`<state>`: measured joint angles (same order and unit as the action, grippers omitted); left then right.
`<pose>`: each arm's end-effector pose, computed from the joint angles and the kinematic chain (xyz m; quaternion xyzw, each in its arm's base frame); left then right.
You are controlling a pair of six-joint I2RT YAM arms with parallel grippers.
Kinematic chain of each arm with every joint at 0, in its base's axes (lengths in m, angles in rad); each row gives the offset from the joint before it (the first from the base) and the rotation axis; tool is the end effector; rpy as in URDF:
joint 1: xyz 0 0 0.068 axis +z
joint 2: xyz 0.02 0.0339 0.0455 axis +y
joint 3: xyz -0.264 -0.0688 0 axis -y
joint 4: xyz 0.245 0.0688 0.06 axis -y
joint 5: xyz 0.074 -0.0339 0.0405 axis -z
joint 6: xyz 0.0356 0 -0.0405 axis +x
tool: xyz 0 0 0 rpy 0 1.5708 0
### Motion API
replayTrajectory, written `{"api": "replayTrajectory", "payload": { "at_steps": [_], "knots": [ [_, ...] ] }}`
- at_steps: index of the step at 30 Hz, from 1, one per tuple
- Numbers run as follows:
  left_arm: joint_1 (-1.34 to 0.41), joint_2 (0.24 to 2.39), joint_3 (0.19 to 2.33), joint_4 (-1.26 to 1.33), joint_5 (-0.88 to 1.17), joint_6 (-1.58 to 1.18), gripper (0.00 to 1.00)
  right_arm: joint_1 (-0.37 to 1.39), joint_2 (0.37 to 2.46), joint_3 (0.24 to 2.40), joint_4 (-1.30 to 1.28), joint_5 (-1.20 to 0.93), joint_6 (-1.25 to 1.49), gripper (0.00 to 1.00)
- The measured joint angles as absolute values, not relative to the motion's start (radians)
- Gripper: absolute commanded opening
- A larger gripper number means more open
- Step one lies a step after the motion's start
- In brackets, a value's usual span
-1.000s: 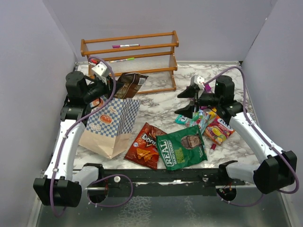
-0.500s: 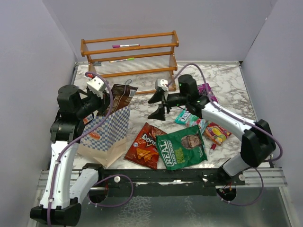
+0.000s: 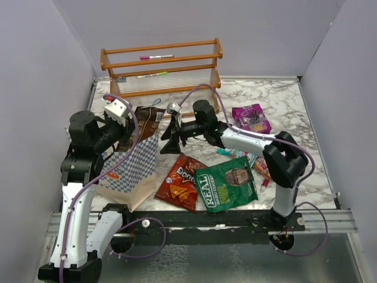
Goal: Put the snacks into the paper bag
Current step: Place the snack in the paper bag.
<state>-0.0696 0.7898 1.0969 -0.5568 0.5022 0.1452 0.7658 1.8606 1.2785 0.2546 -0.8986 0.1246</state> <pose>0.1499 -0.0276 0.4063 0.2336 0.7441 -0.1736 0.6013 0.2864 0.3141 0.2510 -0.4708 0.6152 0.5446 0.3214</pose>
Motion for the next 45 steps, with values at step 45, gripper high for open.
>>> {"api": "replayTrajectory", "payload": {
  "at_steps": [45],
  "knots": [
    [-0.003, 0.782, 1.097, -0.557, 0.41, 0.096, 0.0, 0.93, 1.991, 1.51, 0.073, -0.614, 0.257, 0.75]
  ]
}}
